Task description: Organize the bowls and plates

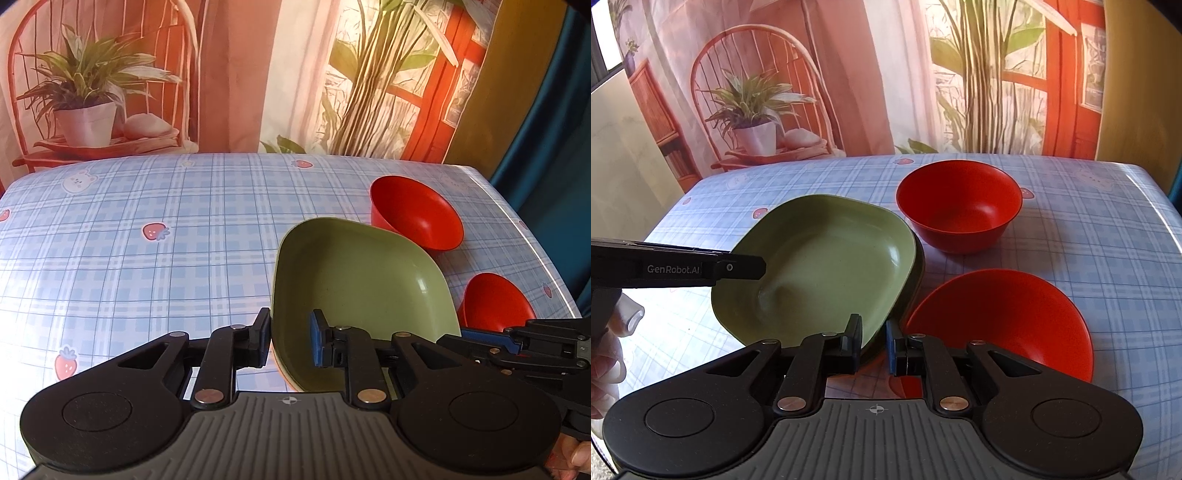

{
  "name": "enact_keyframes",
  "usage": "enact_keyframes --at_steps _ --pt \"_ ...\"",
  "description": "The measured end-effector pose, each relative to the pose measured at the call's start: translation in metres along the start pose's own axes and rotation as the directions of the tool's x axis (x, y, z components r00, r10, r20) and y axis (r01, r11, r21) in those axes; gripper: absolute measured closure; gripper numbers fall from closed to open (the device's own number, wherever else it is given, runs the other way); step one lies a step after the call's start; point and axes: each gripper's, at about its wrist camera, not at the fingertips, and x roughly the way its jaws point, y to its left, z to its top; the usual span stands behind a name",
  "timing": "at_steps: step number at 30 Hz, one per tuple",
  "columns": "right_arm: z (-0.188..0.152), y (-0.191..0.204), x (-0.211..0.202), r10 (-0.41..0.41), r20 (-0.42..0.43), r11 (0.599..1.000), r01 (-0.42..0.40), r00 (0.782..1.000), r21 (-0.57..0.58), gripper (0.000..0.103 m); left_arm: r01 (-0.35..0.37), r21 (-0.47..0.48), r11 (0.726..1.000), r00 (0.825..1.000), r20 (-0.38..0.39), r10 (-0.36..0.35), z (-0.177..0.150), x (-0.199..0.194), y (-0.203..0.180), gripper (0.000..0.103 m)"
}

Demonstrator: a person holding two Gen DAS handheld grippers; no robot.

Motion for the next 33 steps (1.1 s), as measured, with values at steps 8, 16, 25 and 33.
enact_keyframes --at_steps 8,16,25,33 --pt "-0.001 0.001 -0.001 -0.006 0.003 1.0 0.006 1.0 -0.015 0.088 0.004 0.002 1.0 1.0 -0.02 -0.004 -0.002 0.007 0.002 0.08" --pt "-0.002 0.003 -0.007 -0.018 0.025 1.0 0.018 1.0 -0.011 0.083 0.0 -0.004 1.0 1.0 -0.016 0.0 -0.004 0.0 0.002 0.079" --pt "-0.004 0.001 -0.027 -0.014 0.066 1.0 0.014 0.998 0.005 0.083 0.0 0.007 1.0 1.0 0.008 -0.001 -0.005 -0.015 -0.005 0.073" --pt "-0.007 -0.004 -0.04 -0.02 0.088 1.0 0.018 0.996 0.024 0.083 0.003 0.014 1.0 1.0 0.025 -0.003 -0.006 -0.026 -0.01 0.072"
